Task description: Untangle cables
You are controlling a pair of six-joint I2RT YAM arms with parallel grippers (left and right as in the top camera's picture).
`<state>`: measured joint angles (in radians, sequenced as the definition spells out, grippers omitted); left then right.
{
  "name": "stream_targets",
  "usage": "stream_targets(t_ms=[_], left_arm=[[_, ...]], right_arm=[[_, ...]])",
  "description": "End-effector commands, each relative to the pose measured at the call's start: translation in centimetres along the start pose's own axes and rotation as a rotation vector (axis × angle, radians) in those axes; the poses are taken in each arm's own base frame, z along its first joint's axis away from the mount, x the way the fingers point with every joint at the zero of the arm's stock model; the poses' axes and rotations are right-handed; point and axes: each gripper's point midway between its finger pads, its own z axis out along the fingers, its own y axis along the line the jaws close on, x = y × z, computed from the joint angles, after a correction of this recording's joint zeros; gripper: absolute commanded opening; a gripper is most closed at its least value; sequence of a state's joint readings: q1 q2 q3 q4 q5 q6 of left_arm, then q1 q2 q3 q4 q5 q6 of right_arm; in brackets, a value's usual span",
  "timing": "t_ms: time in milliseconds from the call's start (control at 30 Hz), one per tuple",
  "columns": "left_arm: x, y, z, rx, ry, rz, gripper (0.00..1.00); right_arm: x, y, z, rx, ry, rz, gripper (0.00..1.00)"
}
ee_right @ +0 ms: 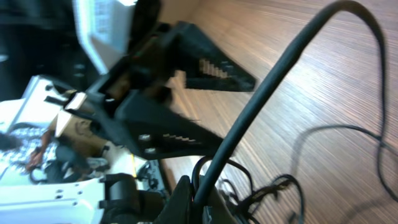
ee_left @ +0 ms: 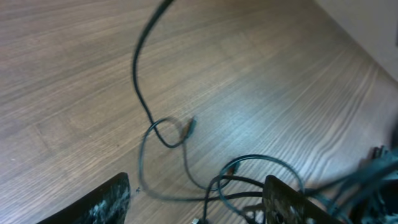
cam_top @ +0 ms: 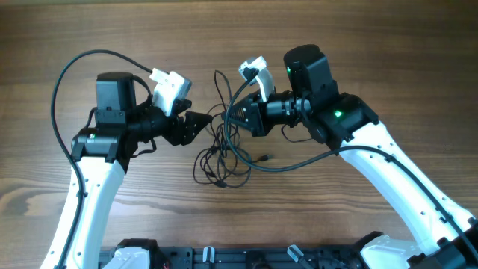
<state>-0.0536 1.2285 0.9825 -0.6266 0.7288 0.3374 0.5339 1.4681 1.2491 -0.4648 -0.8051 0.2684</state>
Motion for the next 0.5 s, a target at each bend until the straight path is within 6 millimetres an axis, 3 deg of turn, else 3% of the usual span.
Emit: stream_targets(t_ms=[0, 233, 467], left_arm=[[0.0, -1.0, 0.0, 0.049, -0.007, 0.023, 0.70], [-0.2, -2.2, -0.1, 0.119, -0.020, 0.015, 0.70], [-0.1, -3.6, 0.4, 0.160, -0.007, 0.038, 0.67]], right_arm=[[-0.6, -1.4, 0.3, 0.062, -0.026, 0.042, 0.04], [-1.3, -0.8, 0.3, 0.034, -0.051, 0.083, 0.04], [0.0, 3.9, -0.1, -0.236, 0.042, 0.075, 0.05]])
